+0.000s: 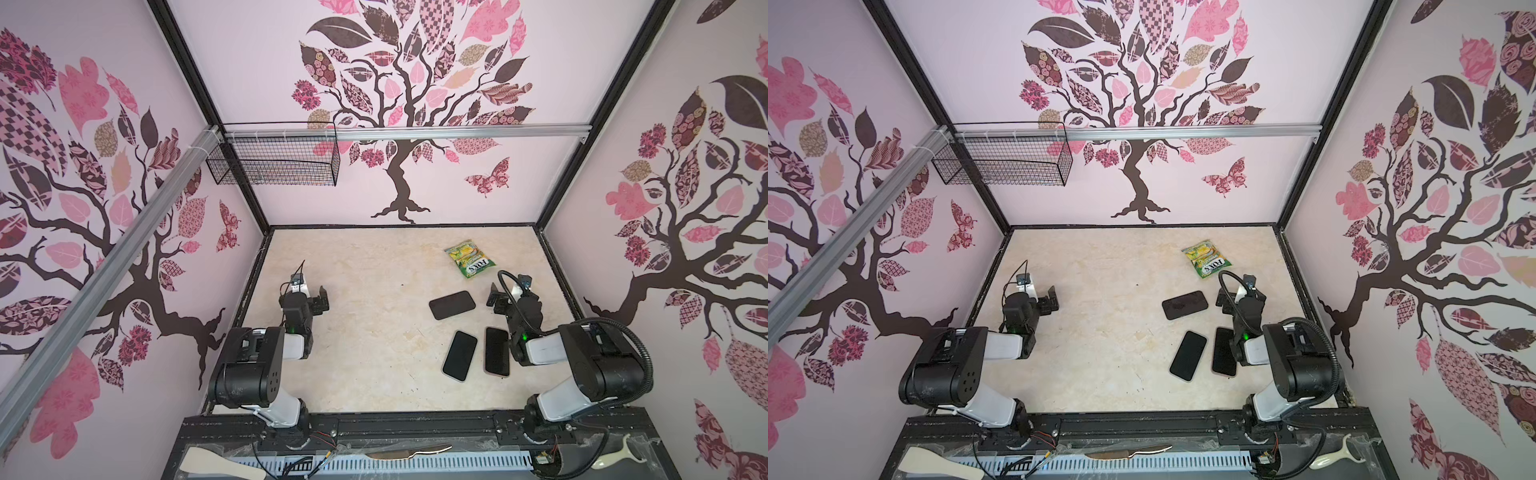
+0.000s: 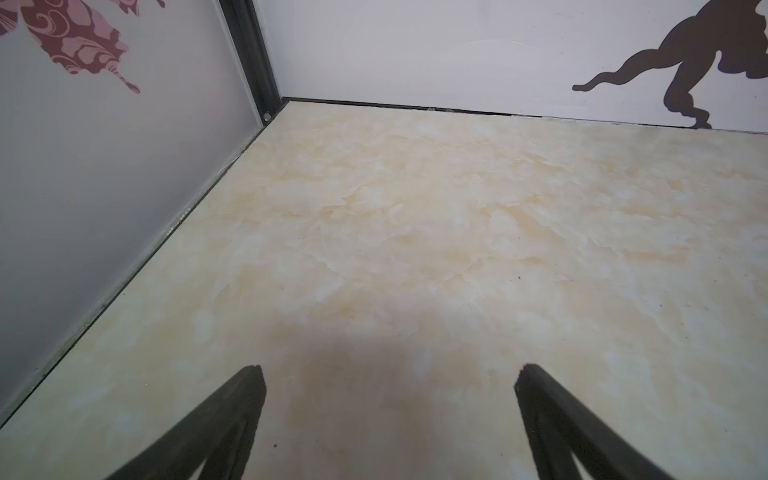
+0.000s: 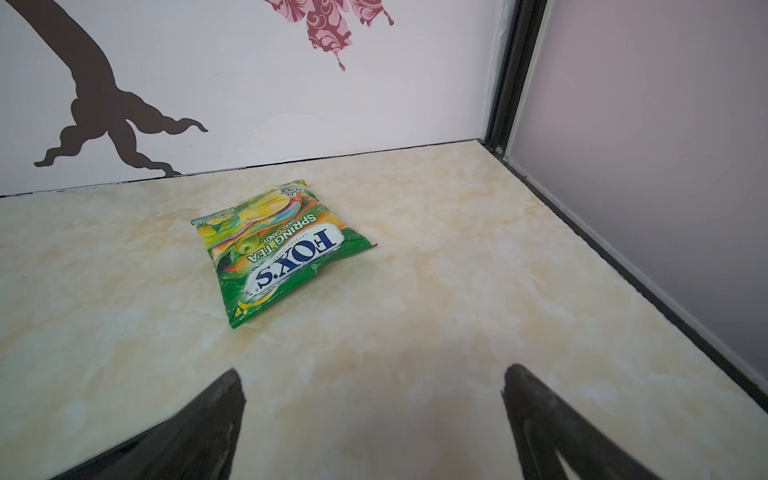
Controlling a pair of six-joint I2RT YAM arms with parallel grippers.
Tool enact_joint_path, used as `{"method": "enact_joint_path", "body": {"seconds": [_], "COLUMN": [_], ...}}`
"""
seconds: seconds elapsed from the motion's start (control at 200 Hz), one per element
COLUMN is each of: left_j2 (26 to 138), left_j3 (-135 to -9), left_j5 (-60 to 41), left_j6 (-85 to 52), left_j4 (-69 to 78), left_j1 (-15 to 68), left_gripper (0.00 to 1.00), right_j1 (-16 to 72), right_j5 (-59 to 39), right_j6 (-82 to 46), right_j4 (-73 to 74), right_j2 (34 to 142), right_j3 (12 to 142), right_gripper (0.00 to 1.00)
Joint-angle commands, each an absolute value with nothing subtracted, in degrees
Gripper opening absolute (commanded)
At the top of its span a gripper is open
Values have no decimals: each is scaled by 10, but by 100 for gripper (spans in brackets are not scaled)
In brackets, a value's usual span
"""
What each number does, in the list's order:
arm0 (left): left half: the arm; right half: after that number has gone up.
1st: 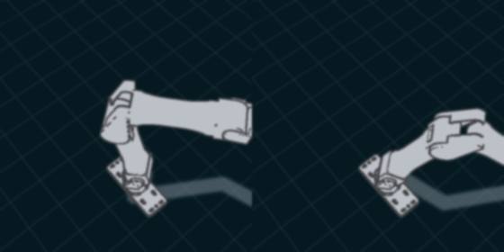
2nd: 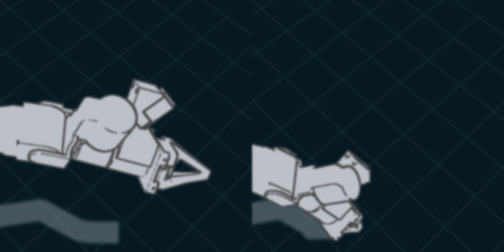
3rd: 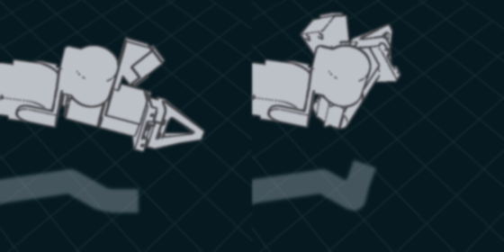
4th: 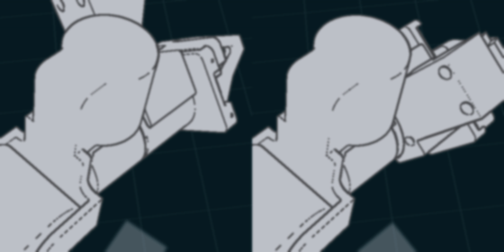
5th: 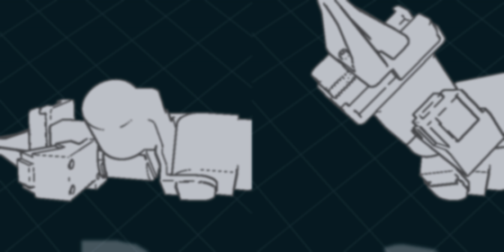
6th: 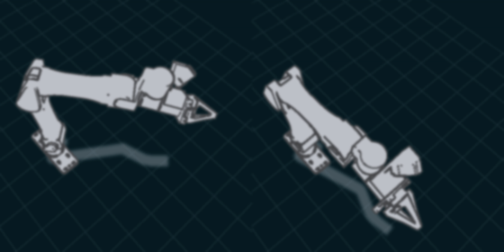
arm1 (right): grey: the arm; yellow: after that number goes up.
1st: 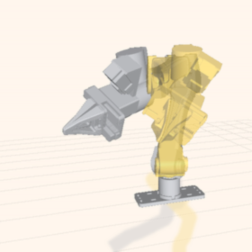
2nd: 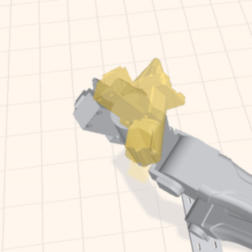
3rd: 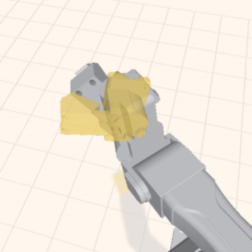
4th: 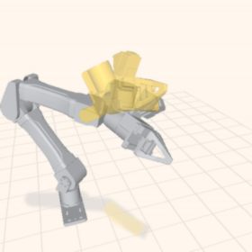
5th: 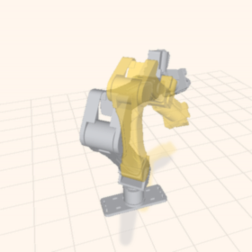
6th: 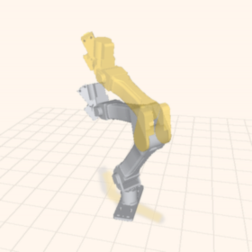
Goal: Take the phone out of the phone case
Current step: 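Raise both arms from rest toward the phones on the table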
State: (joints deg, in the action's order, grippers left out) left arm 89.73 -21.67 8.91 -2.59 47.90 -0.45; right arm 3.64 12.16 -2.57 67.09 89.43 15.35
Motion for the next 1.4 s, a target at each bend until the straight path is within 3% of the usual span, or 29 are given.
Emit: {"method": "enact_joint_path", "body": {"seconds": [0.0,0.745,0.95,1.1,1.21,1.395], "left_j2": [892,892,889,848,777,710], "left_j3": [-223,-221,-214,-178,-231,-248], "left_j5": [88,71,96,168,230,355], "left_j6": [-25,-27,-7,15,15,75], "left_j4": [491,494,508,550,372,314], "left_j1": [-6,-16,6,47,95,214], "left_gripper": [98,98,98,98,98,98], "right_j1": [38,23,23,29,36,83], "right_j5": [126,93,37,28,19,75], "right_j6": [-26,-34,-14,0,0,-21], "right_j4": [690,686,710,732,608,505], "right_j2": [903,899,891,861,788,712], "right_j3": [157,156,138,114,141,162], "right_gripper": [100,100,100,100,100,100]}}
